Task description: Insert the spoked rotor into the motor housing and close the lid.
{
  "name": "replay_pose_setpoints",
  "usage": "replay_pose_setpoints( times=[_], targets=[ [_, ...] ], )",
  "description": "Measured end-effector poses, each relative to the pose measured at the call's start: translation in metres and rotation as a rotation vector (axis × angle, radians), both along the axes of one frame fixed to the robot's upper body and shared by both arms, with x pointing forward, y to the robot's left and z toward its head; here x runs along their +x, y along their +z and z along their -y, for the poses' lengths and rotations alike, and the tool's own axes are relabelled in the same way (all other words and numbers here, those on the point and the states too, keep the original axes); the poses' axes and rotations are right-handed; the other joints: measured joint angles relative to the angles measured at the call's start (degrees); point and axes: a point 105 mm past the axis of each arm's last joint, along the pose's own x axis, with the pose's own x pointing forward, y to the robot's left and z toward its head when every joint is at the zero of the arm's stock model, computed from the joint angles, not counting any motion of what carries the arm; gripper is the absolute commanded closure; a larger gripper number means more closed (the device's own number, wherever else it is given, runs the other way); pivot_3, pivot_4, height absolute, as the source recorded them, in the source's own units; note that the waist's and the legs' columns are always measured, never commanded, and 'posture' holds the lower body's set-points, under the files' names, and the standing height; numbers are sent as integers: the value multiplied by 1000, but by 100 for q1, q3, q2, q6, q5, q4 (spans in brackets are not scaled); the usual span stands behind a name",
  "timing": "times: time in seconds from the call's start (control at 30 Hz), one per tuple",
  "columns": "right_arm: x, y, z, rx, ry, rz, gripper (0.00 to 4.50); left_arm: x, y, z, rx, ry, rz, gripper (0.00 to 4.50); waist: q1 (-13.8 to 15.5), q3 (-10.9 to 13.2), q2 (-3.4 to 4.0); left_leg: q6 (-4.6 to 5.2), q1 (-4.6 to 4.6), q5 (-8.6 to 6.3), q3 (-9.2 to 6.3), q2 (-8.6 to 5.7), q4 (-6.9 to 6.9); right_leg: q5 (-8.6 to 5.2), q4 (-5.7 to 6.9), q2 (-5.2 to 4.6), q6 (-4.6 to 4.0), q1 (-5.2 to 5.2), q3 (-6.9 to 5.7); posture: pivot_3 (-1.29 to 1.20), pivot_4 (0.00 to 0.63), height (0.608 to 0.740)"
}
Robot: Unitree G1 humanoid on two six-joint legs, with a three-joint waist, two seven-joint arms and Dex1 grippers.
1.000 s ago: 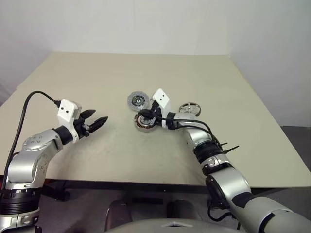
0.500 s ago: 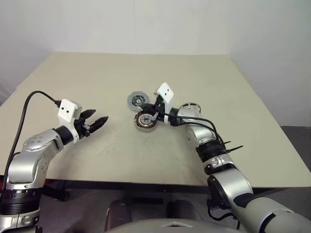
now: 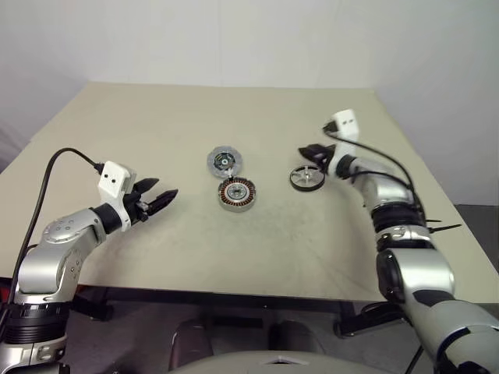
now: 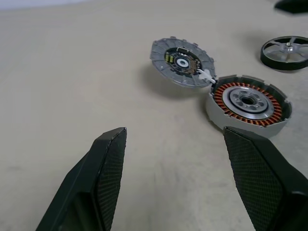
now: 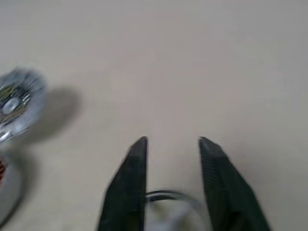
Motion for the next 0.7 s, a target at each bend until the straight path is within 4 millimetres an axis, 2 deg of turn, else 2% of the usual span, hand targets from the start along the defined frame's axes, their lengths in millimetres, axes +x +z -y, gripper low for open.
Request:
replay_pose_setpoints(
  times=[0.07, 0.17, 0.43, 0.7],
  targets=[
    [0, 7, 14, 30, -33, -13, 2634, 1, -1, 3, -5, -11, -2, 1104, 3, 0, 0, 0, 0, 0, 0, -1, 1, 0, 0, -1, 0, 0, 0, 0, 0, 740],
    [-5, 7, 30, 80, -41, -79, 2634, 3, -2, 7, -9, -22, -7, 1104, 11, 0, 0, 1, -2, 0, 1, -1, 6, 0, 2, -1, 0, 1, 0, 0, 0, 740],
    [-32, -18, 42, 277, 1, -327, 2634, 3, -4, 8, -11, -26, -13, 1104, 71, 0, 1, 3, -3, -1, 1, 1, 16, 1, 8, -2, -1, 1, 0, 0, 0, 740],
    [-41, -39, 51, 342, -52, -409, 2634, 0, -9, 6, -11, -22, -29, 1104, 158, -1, 3, 3, -1, -1, 1, 0, 24, 1, 17, -5, -1, 1, 0, 0, 0, 740]
  ],
)
